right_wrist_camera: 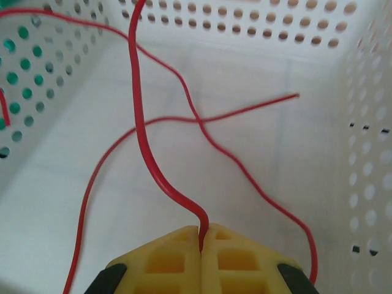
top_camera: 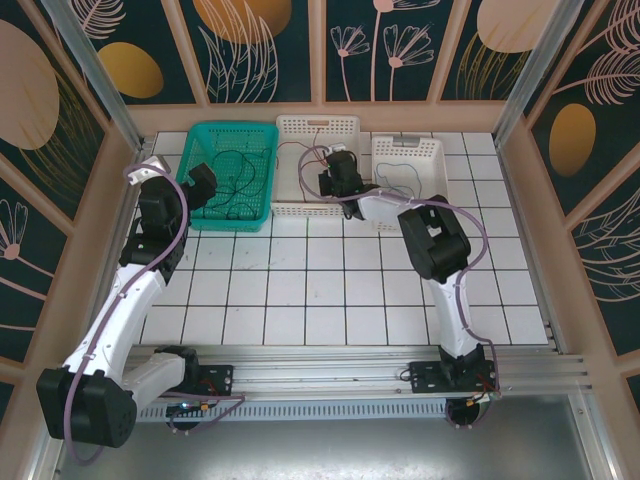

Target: Untangle the cables

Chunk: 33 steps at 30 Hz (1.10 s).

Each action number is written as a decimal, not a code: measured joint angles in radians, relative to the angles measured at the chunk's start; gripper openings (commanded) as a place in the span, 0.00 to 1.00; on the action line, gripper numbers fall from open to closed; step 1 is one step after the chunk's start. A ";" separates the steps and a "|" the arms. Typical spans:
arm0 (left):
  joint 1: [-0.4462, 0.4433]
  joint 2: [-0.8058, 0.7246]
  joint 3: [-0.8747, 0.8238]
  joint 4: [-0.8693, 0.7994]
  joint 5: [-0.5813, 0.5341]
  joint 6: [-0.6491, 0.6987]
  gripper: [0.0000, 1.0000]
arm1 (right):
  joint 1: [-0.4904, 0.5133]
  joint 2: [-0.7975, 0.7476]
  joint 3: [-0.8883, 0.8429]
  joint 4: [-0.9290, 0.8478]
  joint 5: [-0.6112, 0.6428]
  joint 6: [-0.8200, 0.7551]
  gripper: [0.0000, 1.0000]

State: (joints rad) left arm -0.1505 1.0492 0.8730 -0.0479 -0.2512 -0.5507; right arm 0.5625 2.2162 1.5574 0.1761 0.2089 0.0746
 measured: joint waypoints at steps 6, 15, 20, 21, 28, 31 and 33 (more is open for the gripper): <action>0.000 0.000 0.000 0.000 0.004 0.000 0.98 | -0.010 0.179 0.338 -0.278 -0.053 0.042 0.00; 0.000 0.001 0.000 0.000 0.007 0.003 0.99 | -0.057 0.329 0.635 -0.618 -0.159 0.082 0.00; 0.000 0.001 0.000 0.000 0.007 0.004 0.99 | -0.060 0.334 0.703 -0.706 -0.209 0.089 0.06; 0.000 0.001 0.000 0.000 0.007 0.004 0.98 | -0.060 0.334 0.718 -0.718 -0.214 0.089 0.09; 0.000 0.001 0.000 0.000 0.007 0.007 0.99 | -0.060 0.334 0.759 -0.769 -0.229 0.090 0.26; 0.000 0.001 0.000 0.000 0.007 0.007 0.98 | -0.060 0.334 0.759 -0.791 -0.229 0.089 0.28; 0.000 0.001 0.000 0.000 0.007 0.007 0.99 | -0.060 0.332 0.759 -0.802 -0.229 0.089 0.29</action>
State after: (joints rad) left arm -0.1501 1.0500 0.8730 -0.0479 -0.2440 -0.5438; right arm 0.5030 2.5481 2.3165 -0.6262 -0.0196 0.1631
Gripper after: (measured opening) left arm 0.985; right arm 0.280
